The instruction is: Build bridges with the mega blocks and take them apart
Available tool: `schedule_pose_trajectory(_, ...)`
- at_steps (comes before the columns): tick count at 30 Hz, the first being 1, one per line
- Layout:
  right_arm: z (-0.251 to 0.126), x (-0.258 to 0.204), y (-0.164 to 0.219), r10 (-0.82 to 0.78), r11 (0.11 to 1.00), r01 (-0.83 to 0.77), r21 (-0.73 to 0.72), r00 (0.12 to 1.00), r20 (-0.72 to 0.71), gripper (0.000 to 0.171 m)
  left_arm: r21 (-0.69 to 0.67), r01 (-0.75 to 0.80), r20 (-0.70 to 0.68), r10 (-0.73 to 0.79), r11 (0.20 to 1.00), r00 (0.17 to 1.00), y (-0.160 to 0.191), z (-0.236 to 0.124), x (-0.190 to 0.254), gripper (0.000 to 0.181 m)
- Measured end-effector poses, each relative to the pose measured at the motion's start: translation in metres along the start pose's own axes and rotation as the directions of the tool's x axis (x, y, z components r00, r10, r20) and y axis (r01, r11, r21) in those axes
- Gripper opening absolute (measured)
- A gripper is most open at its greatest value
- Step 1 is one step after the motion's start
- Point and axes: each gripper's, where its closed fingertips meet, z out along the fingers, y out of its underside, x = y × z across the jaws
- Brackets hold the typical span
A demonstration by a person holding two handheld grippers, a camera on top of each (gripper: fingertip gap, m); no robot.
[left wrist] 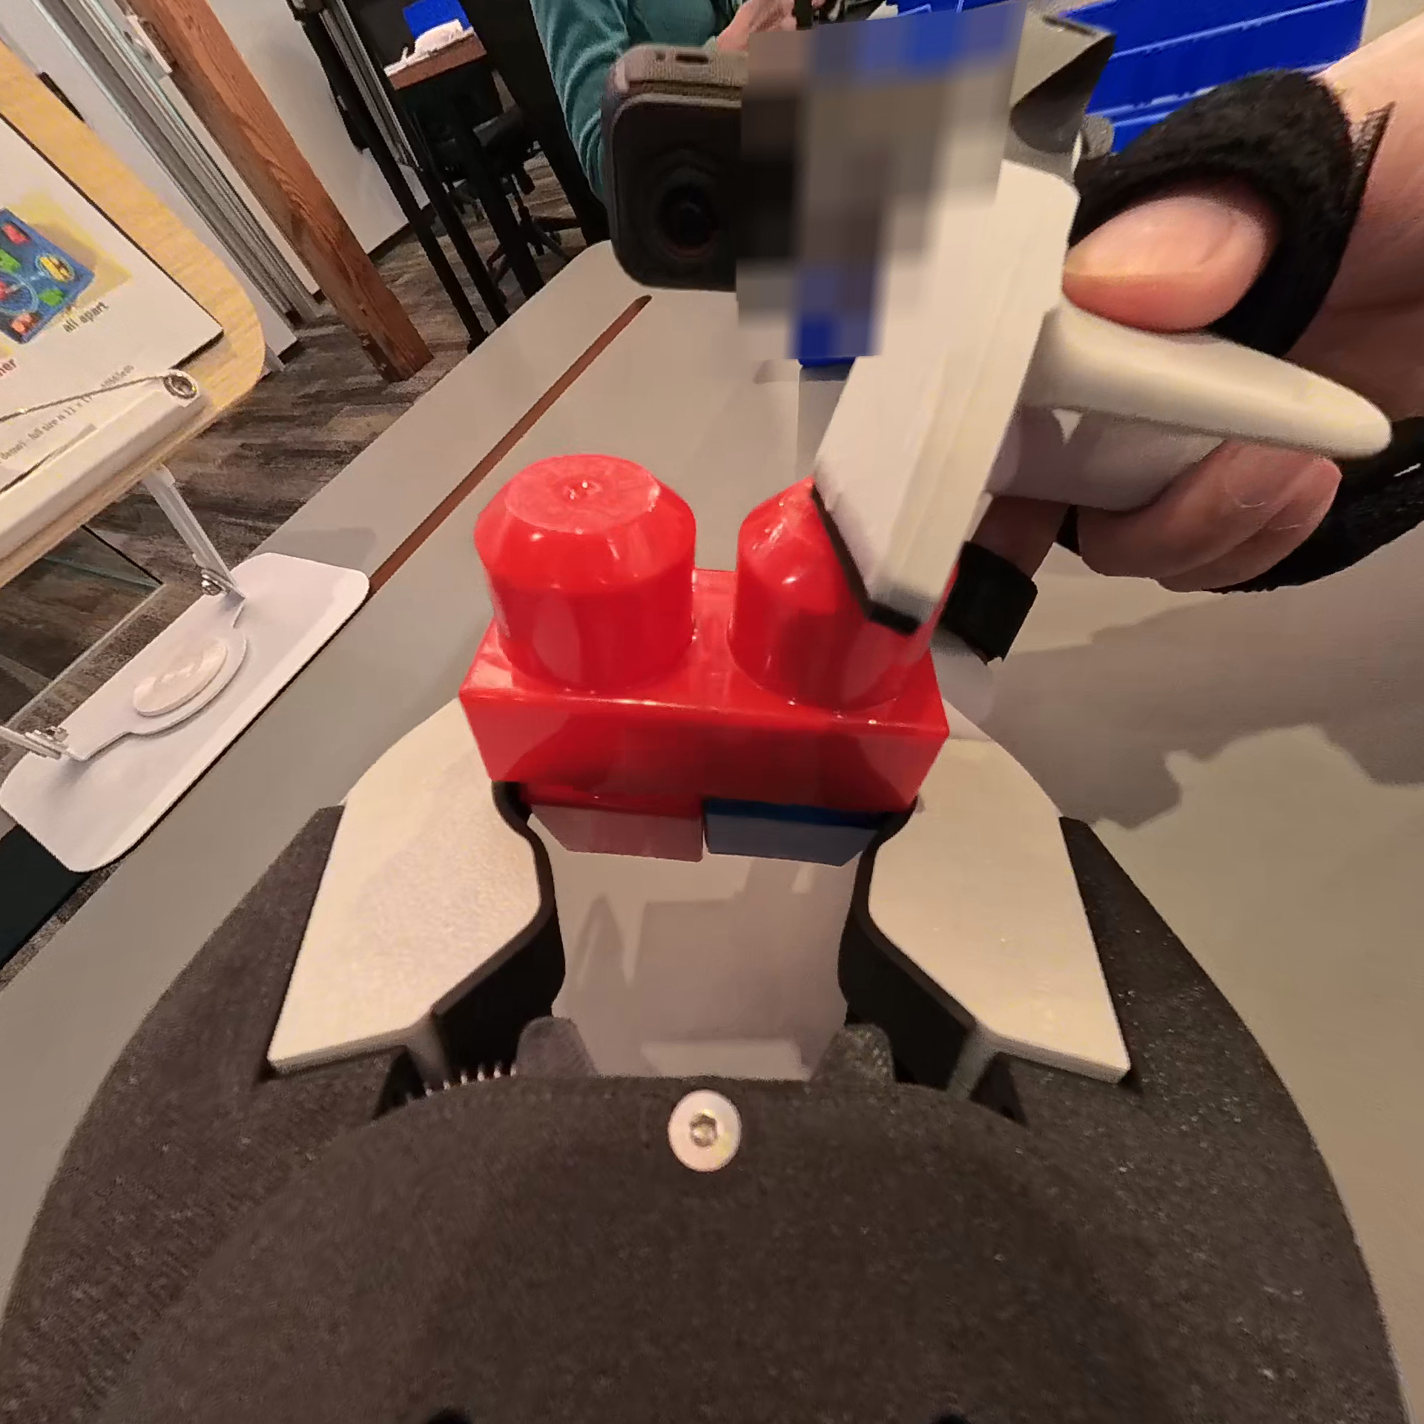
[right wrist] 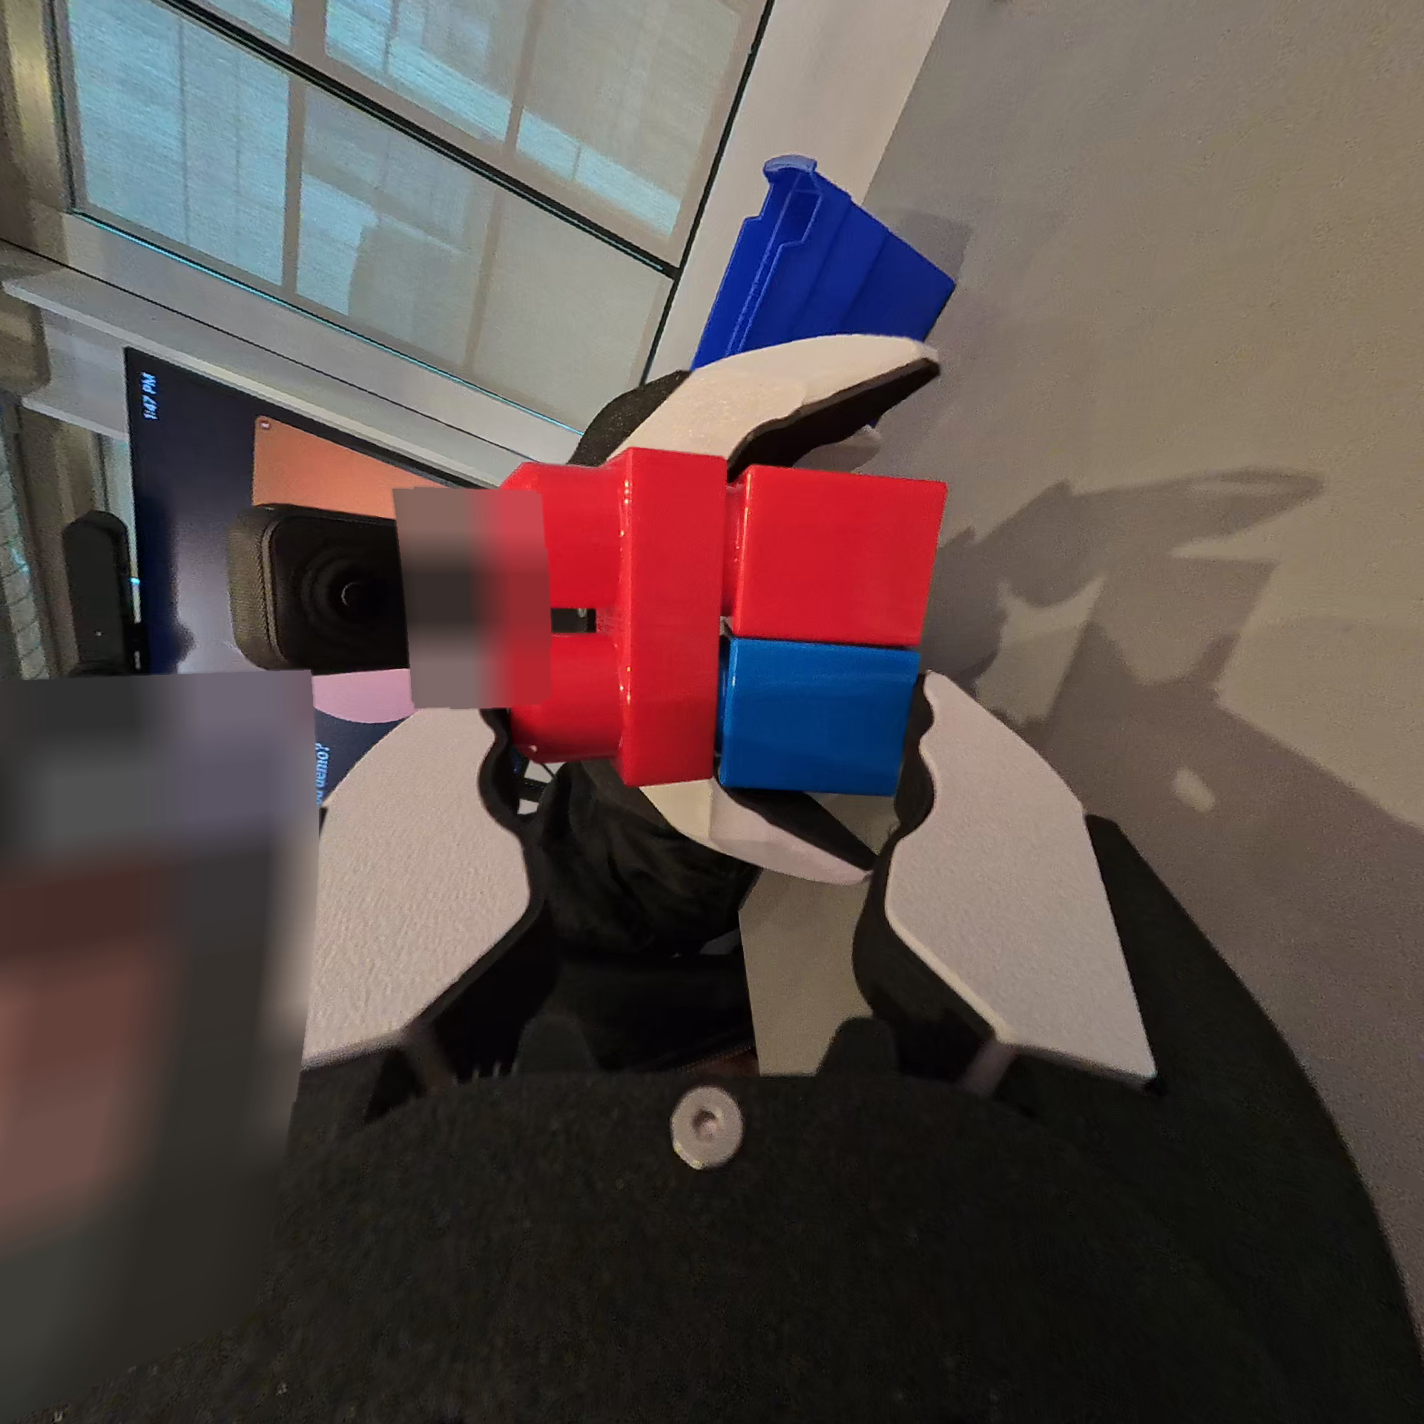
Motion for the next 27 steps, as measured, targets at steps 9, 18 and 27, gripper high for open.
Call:
schedule_pose_trajectory(9, -0.0038, -0.0045, 0.0056, 0.013, 1.0, -0.012, -0.009, 0.998, 0.06, 0.096, 0.016, -0.088, 0.027, 0.087, 0.996, 0.996, -0.0025, 0.0015, 0.0043, 0.091)
schedule_pose_trajectory(18, -0.0023, -0.0102, 0.0009, 0.03, 0.999, -0.032, 0.022, 0.995, 0.095, 0.101, 0.06, -0.054, 0.045, 0.052, 0.997, 0.998, -0.0091, -0.0021, 0.0002, 0.09)
schedule_pose_trajectory(27, 0.0038, -0.0053, 0.0032, 0.024, 1.0, -0.025, 0.006, 0.999, 0.039, 0.103, 0.041, -0.037, 0.038, 0.035, 0.998, 0.999, -0.006, -0.0002, 0.0004, 0.09)
